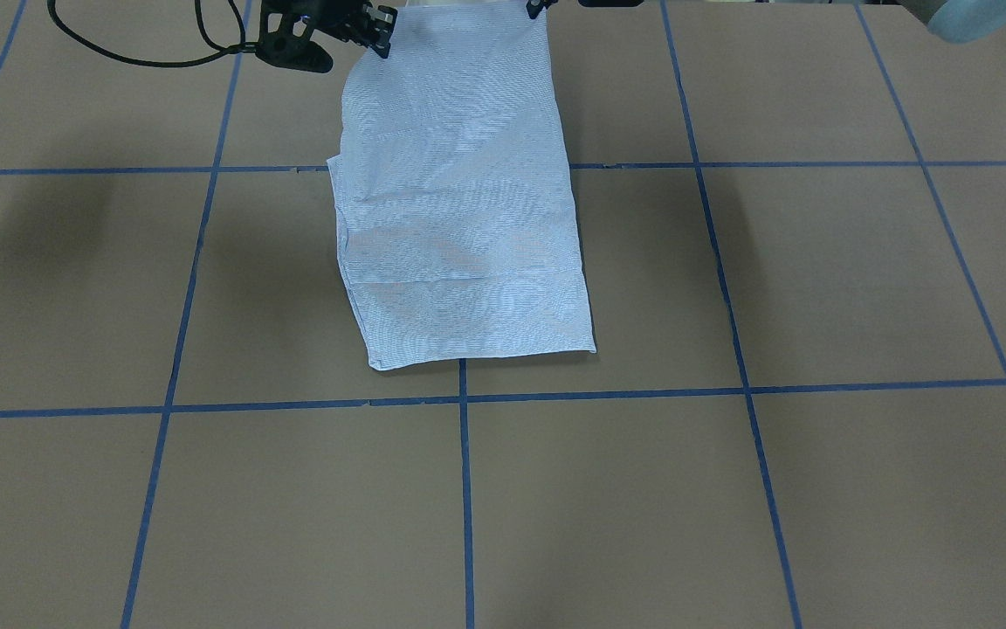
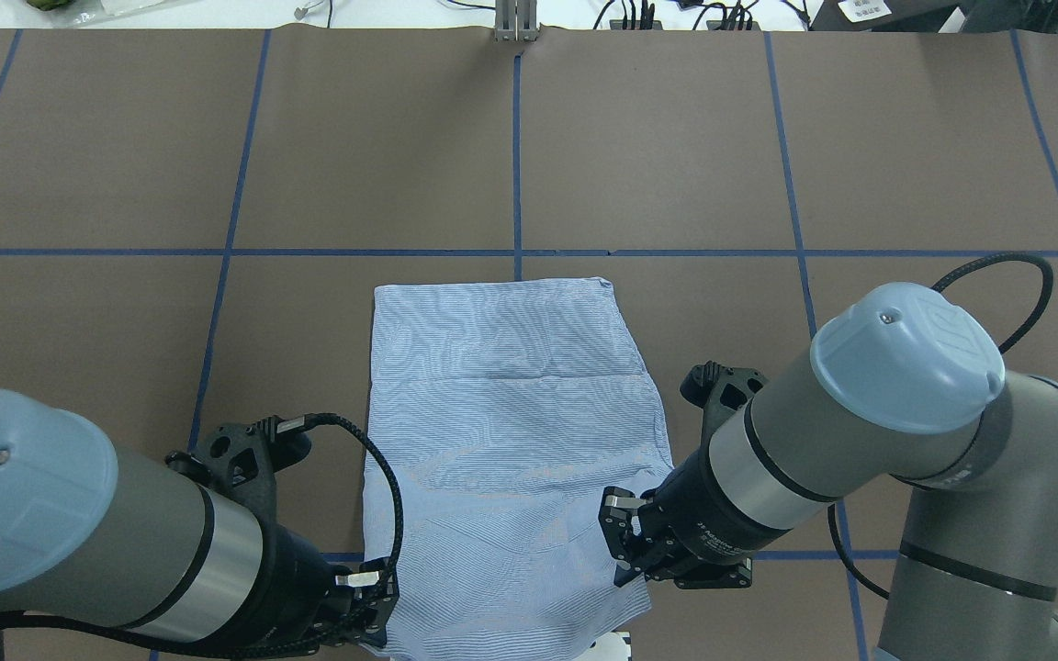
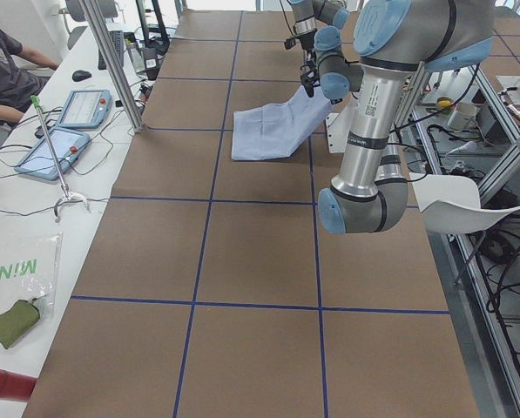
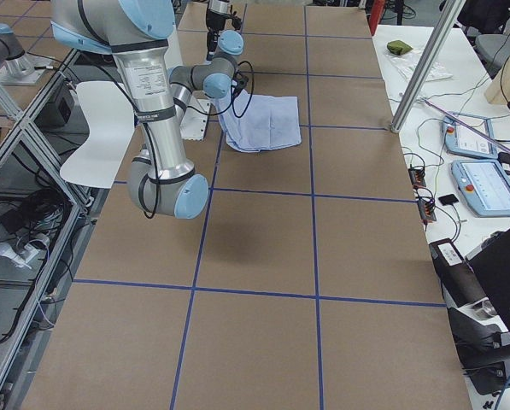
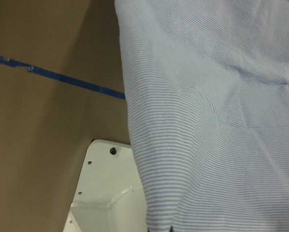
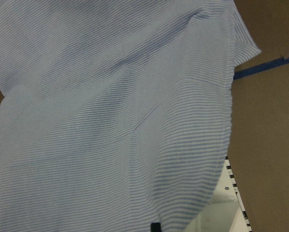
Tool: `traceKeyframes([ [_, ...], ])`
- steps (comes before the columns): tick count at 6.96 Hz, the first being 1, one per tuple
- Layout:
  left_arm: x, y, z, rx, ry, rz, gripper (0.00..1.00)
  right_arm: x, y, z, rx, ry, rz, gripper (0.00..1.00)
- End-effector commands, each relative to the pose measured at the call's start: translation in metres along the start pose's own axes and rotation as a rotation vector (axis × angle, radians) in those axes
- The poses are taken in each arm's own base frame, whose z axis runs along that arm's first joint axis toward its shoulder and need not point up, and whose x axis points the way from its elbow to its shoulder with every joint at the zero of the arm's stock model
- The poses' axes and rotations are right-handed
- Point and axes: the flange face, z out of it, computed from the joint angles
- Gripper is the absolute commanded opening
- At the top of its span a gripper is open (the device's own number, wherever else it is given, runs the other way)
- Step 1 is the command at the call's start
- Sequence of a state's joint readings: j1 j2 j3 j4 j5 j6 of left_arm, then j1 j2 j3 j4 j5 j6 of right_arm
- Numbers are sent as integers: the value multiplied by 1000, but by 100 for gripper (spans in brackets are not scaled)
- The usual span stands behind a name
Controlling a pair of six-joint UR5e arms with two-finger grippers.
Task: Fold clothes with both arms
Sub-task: 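Grasp the shirt's near edge with both grippers and lift it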
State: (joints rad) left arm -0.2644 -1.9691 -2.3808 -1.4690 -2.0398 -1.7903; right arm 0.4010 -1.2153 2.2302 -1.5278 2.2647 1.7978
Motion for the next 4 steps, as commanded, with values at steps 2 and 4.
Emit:
traceKeyframes([
  [2, 5, -19, 12, 36, -20, -14, 0, -9, -31, -20, 55, -28, 9, 0],
  [4, 10, -69, -10, 129, -5, -7, 0, -24, -75, -19, 109, -21, 64, 0],
])
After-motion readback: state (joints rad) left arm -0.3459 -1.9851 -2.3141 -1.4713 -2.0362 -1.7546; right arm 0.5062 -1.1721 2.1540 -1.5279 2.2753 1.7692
